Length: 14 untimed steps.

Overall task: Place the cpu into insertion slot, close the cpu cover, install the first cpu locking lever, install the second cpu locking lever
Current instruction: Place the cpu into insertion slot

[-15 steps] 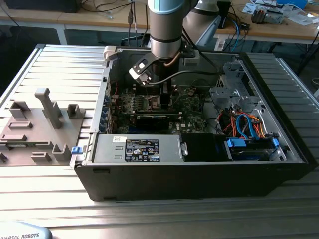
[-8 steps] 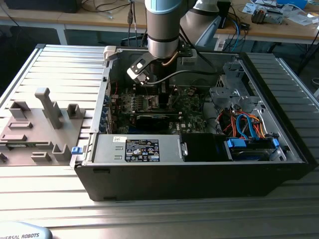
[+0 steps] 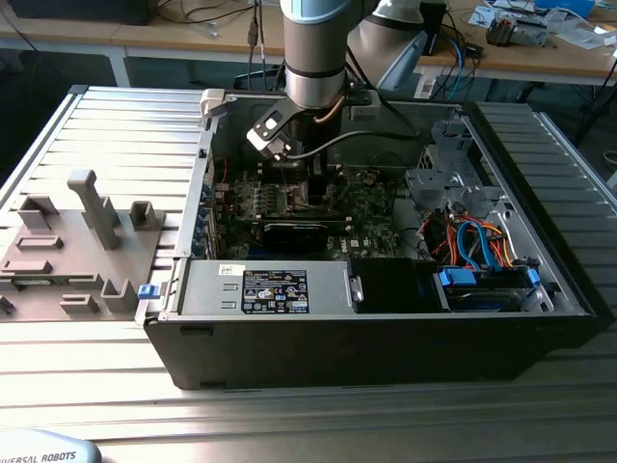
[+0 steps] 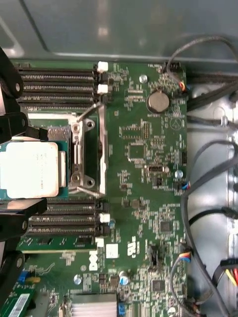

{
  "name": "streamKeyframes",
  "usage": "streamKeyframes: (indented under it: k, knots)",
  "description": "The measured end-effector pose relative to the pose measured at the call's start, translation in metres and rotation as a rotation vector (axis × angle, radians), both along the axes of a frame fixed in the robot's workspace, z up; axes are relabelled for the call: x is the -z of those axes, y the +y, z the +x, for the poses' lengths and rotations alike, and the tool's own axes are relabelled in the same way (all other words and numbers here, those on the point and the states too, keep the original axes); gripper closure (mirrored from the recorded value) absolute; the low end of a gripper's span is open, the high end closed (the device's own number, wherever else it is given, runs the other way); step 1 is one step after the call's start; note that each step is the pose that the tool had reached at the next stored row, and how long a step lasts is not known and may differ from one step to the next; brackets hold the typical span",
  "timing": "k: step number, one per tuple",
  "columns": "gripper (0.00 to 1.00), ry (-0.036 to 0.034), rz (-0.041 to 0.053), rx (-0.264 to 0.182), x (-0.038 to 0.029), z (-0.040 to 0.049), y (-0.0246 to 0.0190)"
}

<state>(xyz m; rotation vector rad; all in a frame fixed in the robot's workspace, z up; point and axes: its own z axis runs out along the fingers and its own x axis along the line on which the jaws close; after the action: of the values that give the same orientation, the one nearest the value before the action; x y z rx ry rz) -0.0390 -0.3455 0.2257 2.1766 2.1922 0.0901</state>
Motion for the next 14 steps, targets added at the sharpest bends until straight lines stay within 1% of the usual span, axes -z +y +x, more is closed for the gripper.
streamKeyframes:
  k: [3,5,14]
  knots:
    - [0.46,0.0,0.0,-0.017,0.0,0.0,0.007]
    - [0.46,0.0,-0.0001,-0.024,0.0,0.0001,0.0102]
    - [0.46,0.0,0.0,-0.024,0.0008,-0.0008,0.0112]
